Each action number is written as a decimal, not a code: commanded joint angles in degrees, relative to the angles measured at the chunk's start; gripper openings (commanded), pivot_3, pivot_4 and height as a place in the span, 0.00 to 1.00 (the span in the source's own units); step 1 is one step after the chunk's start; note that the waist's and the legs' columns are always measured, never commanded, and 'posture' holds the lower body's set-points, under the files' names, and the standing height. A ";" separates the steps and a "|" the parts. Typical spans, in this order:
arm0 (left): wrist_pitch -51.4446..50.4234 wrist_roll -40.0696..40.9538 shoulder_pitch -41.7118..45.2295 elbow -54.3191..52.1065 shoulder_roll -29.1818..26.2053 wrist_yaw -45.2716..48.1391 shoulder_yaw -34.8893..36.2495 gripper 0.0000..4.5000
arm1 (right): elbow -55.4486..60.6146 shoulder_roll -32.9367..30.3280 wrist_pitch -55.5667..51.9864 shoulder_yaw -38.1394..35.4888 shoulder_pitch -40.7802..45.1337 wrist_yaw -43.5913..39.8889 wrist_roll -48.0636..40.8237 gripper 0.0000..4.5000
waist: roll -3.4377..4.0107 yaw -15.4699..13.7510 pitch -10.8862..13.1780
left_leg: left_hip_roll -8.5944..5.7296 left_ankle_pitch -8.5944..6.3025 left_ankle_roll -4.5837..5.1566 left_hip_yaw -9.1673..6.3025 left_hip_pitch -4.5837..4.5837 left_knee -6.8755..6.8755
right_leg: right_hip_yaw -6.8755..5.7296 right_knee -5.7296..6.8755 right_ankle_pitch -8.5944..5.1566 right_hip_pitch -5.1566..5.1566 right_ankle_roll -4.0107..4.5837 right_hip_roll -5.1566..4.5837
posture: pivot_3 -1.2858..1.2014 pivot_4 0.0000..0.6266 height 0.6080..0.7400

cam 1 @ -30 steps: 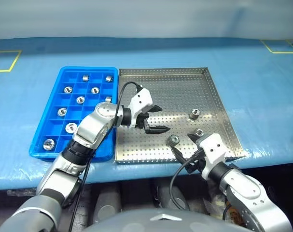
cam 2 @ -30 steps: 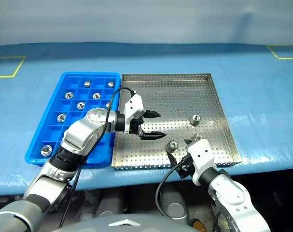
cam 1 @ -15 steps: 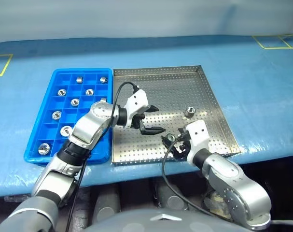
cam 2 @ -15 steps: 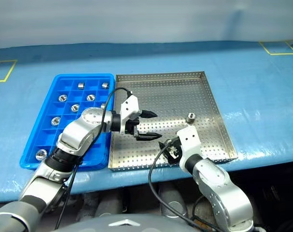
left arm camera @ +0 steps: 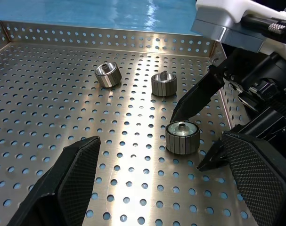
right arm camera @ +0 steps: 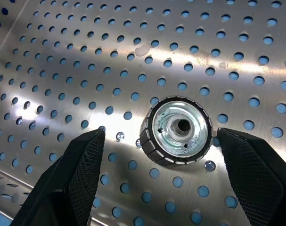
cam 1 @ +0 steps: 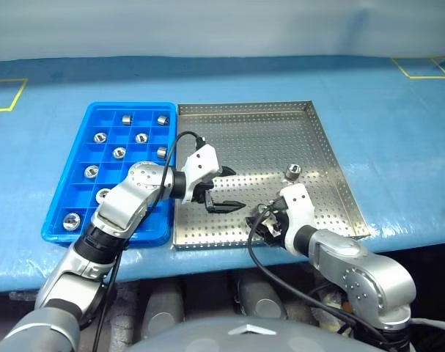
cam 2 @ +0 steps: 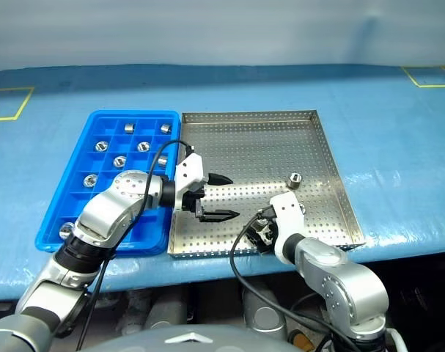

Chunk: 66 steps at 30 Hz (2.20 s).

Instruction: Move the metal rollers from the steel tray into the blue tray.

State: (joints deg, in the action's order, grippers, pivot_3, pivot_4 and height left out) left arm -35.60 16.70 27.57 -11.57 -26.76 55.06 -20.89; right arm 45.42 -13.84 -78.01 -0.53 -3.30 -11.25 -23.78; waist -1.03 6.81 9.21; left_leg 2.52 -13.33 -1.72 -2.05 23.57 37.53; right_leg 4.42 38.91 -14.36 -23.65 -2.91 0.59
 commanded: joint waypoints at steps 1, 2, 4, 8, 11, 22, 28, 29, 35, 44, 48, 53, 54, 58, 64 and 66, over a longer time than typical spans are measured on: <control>0.05 0.59 -0.16 -2.86 -0.08 0.09 0.28 1.00 | -0.04 0.10 0.83 0.12 0.16 0.50 0.16 0.70 | 0.00 0.00 0.00 | 0.00 0.00 0.00 0.00 0.00 0.00 | 0.00 0.00 0.00 0.00 0.00 0.00 | 0.47 0.24 1.00; 0.02 0.58 -0.20 -2.88 -0.09 0.08 0.30 1.00 | -0.03 0.14 0.96 0.14 0.12 0.48 0.10 0.63 | 0.00 -0.02 0.00 | 0.00 0.00 0.00 0.00 0.00 0.00 | 0.00 0.00 0.00 0.00 0.00 0.00 | 0.47 0.24 1.00; -0.02 0.58 -0.42 -3.05 -0.22 0.05 0.39 1.00 | -0.05 0.44 1.34 0.07 -0.06 0.64 0.14 0.50 | 0.00 -0.01 0.00 | 0.00 0.00 0.00 -0.01 0.00 0.00 | -0.01 0.00 0.00 0.00 0.00 0.00 | 0.47 0.24 1.00; -0.87 1.04 -1.66 -4.58 -0.30 -0.79 1.01 1.00 | -0.33 0.68 2.63 0.15 -0.32 1.12 0.63 0.38 | 0.00 0.01 0.00 | 0.00 0.00 0.00 0.00 0.00 0.00 | 0.00 0.00 0.00 0.00 0.00 0.00 | 0.47 0.24 1.00; -1.48 1.93 -3.19 -6.97 -0.34 -2.21 2.60 1.00 | -0.10 -0.96 6.98 1.78 0.12 0.58 1.74 0.38 | 0.00 -0.02 0.00 | 0.00 0.00 0.00 0.01 0.00 0.00 | 0.01 0.00 0.00 0.00 0.00 -0.01 | 0.47 0.24 1.00; -7.06 4.87 -15.06 -21.09 -3.67 -15.39 20.34 1.00 | -11.64 1.34 19.15 9.90 16.00 1.80 7.85 0.38 | 0.00 -1.14 0.04 | 0.06 0.02 0.01 0.02 -0.06 -0.07 | 0.01 0.04 0.00 -0.04 0.01 0.04 | 0.53 0.24 1.00; -11.08 8.11 -24.35 -29.23 -5.50 -19.20 28.81 1.00 | -22.62 3.57 25.97 16.14 25.53 -1.19 10.69 0.38 | -0.05 -4.18 0.07 | 0.02 0.01 0.01 0.04 0.02 -0.29 | -0.02 -0.11 -0.01 -0.12 0.07 -0.04 | 0.57 0.24 1.00; -11.57 8.67 -26.12 -30.74 -5.79 -19.85 30.75 1.00 | -24.92 4.20 27.29 17.30 27.31 -1.98 11.19 0.38 | -0.06 -4.79 0.07 | 0.02 0.01 0.01 0.00 0.03 -0.31 | -0.08 -0.11 -0.03 -0.12 0.10 -0.05 | 0.58 0.24 1.00; -13.41 10.86 -32.61 -36.12 -5.60 -23.71 38.11 1.00 | -34.25 8.09 32.61 20.91 34.36 -5.52 12.63 0.38 | -0.05 -7.50 0.08 | 0.05 0.01 -0.01 -0.06 0.01 -0.34 | -0.22 -0.13 -0.04 -0.10 0.22 -0.06 | 0.61 0.24 1.00; -13.35 13.92 -38.32 -40.15 -4.93 -27.22 41.89 1.00 | -47.21 13.73 41.09 24.48 39.82 -9.97 15.61 0.38 | -0.05 -9.94 0.08 | 0.07 0.03 -0.04 -0.12 -0.01 -0.35 | -0.31 -0.12 0.01 -0.08 0.42 -0.05 | 0.64 0.24 1.00; -13.00 14.41 -39.66 -40.21 -5.11 -28.30 42.36 1.00 | -54.42 16.70 45.34 25.08 42.34 -11.43 17.16 0.38 | -0.04 -10.53 0.09 | 0.07 0.04 -0.05 -0.13 -0.01 -0.37 | -0.33 -0.12 0.01 -0.09 0.45 -0.05 | 0.64 0.24 1.00; -12.45 14.82 -39.91 -40.00 -5.08 -28.84 42.01 1.00 | -62.30 19.42 49.27 24.39 45.30 -12.42 18.86 0.38 | -0.03 -11.21 0.09 | 0.08 0.07 -0.10 -0.16 -0.03 -0.42 | -0.38 -0.11 0.00 -0.10 0.49 -0.04 | 0.65 0.24 1.00; -12.38 14.87 -39.83 -39.89 -5.08 -28.96 41.91 1.00 | -63.57 19.81 49.84 24.16 45.72 -12.65 19.11 0.38 | -0.03 -11.26 0.10 | 0.08 0.07 -0.10 -0.16 -0.03 -0.43 | -0.39 -0.11 -0.01 -0.10 0.51 -0.04 | 0.65 0.24 1.00; -12.08 14.87 -39.72 -39.58 -5.18 -29.11 41.44 1.00 | -67.03 20.61 50.98 24.02 46.15 -13.56 20.00 0.38 | -0.03 -11.49 0.10 | 0.07 0.06 -0.11 -0.17 -0.02 -0.45 | -0.40 -0.11 0.00 -0.10 0.53 -0.05 | 0.65 0.24 1.00; -11.86 15.02 -39.33 -39.01 -5.46 -28.89 40.77 1.00 | -68.04 20.29 51.32 24.16 44.77 -14.44 21.60 0.38 | -0.02 -11.65 0.10 | 0.07 0.06 -0.11 -0.21 -0.03 -0.48 | -0.44 -0.11 -0.04 -0.09 0.59 -0.05 | 0.64 0.24 1.00; -11.72 15.18 -39.03 -38.73 -5.75 -28.83 40.37 1.00 | -68.12 20.08 50.88 23.99 44.86 -14.49 21.99 0.38 | -0.02 -11.67 0.10 | 0.07 0.07 -0.11 -0.22 -0.04 -0.47 | -0.45 -0.11 -0.04 -0.09 0.59 -0.05 | 0.64 0.24 1.00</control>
State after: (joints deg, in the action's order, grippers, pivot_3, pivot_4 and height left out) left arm -48.46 31.55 -12.21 -49.66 -31.85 26.25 19.58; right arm -22.74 6.18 -27.68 24.23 41.54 -25.42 -2.33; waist -1.06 -4.86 9.31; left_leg 2.59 -13.26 -1.83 -2.27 23.53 37.06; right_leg 3.96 38.80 -14.41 -23.74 -2.32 0.54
